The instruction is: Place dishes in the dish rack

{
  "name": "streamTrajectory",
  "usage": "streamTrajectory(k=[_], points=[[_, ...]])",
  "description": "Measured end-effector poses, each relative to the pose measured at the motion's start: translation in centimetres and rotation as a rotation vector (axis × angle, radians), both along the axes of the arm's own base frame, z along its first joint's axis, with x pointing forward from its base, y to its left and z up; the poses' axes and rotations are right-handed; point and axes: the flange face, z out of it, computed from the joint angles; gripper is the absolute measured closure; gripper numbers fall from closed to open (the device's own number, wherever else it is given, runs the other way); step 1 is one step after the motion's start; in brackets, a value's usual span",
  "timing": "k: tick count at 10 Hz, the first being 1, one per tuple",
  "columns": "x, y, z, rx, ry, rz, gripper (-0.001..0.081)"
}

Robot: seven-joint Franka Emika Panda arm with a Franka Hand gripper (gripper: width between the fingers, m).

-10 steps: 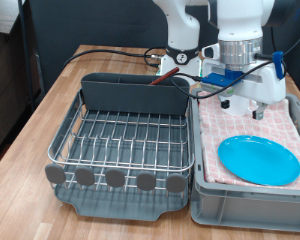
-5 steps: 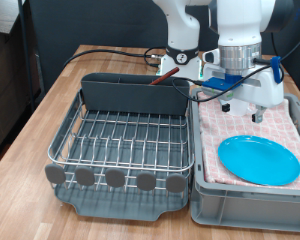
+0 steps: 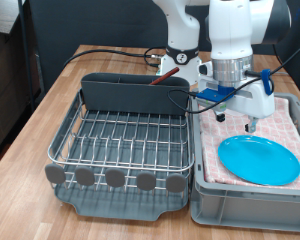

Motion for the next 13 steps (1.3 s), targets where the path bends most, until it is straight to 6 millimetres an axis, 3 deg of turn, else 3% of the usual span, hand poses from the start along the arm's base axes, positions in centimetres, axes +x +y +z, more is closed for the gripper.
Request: streamTrajectory(k=[6, 13], points=[[0.9, 0.9, -1.5, 0.022, -0.037, 0.030, 0.0003], [1.4, 1.2, -1.6, 0.033, -0.084, 0.039, 0.0003]])
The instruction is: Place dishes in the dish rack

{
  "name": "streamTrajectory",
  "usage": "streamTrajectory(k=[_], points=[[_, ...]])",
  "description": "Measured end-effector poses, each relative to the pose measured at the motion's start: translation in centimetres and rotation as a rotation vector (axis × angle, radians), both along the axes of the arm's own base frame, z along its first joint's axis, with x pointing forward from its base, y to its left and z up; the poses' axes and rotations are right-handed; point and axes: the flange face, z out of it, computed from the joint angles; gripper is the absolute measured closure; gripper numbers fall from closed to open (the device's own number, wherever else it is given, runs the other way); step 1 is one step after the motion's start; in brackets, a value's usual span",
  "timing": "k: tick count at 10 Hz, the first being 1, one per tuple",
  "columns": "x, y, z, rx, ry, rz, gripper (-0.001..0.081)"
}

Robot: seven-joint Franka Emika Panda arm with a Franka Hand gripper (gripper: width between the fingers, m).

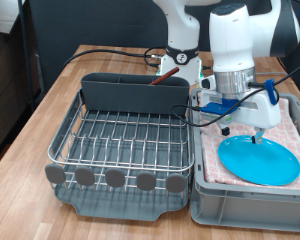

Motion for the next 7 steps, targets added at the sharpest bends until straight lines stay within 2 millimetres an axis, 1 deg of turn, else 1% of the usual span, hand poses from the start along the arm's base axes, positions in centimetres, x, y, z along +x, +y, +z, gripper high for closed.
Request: streamTrajectory(k=[2, 7], points=[[-0.1, 0.0, 0.0, 0.006, -0.028, 0.008, 0.0003], [-0.1, -0.8, -0.9, 0.014, -0.054, 0.033, 0.0003]])
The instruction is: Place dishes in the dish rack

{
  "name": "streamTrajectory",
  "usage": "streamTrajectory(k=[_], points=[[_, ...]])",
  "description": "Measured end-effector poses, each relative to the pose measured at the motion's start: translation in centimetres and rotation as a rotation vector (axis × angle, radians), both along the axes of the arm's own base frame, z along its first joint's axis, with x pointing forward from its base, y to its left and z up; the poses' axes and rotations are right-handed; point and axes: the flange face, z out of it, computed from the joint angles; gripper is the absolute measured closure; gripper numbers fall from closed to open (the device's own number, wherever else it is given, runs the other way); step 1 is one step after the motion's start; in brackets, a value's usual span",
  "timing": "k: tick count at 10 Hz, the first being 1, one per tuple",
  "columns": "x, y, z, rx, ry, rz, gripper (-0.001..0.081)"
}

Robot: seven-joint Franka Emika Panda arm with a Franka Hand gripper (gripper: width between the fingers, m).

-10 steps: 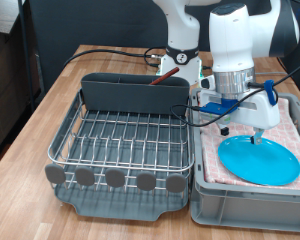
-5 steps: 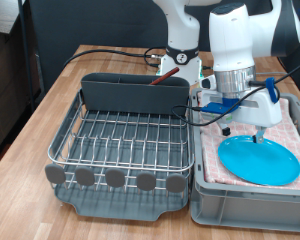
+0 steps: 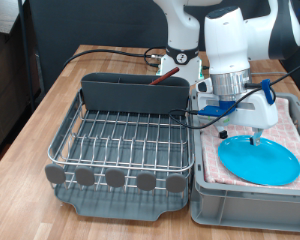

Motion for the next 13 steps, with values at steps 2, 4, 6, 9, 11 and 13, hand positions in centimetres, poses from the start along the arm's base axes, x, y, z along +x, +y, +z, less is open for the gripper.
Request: streamTrajectory(k=[2, 4, 6, 9, 11, 13], points=[[0.38, -0.04, -0.08, 0.005, -0.025, 0.015, 0.0003], [0.65, -0.08, -0.14, 0.007, -0.027, 0.012, 0.0090], [1.01, -0.36, -0.31, -0.004, -0.011, -0.015, 0.0231], [1.15, -0.28, -0.56, -0.012, 0.017, -0.035, 0.0609], [1.15, -0.25, -0.58, -0.013, 0.018, -0.034, 0.0736], [1.15, -0.26, -0.58, -0.014, 0.018, -0.034, 0.0764]])
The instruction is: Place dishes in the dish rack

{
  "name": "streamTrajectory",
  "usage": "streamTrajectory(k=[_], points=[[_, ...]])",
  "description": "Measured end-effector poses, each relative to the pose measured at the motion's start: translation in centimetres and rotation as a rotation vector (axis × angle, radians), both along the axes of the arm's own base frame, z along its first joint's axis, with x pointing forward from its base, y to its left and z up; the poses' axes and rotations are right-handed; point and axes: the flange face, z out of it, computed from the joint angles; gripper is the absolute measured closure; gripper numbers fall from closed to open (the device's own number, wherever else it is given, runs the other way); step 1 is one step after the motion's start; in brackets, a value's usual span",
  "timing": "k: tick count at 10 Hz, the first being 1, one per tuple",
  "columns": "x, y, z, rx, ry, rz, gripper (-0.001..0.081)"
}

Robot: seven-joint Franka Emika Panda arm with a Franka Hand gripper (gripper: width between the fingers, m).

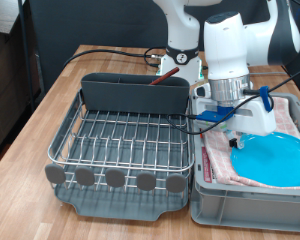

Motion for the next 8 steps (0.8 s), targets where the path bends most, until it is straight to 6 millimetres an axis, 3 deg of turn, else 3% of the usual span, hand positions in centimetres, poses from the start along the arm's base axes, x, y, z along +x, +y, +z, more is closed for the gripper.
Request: streamTrajectory(k=[8], points=[[0.45, -0.05, 0.40, -0.036, 0.026, -0.014, 0.0764]])
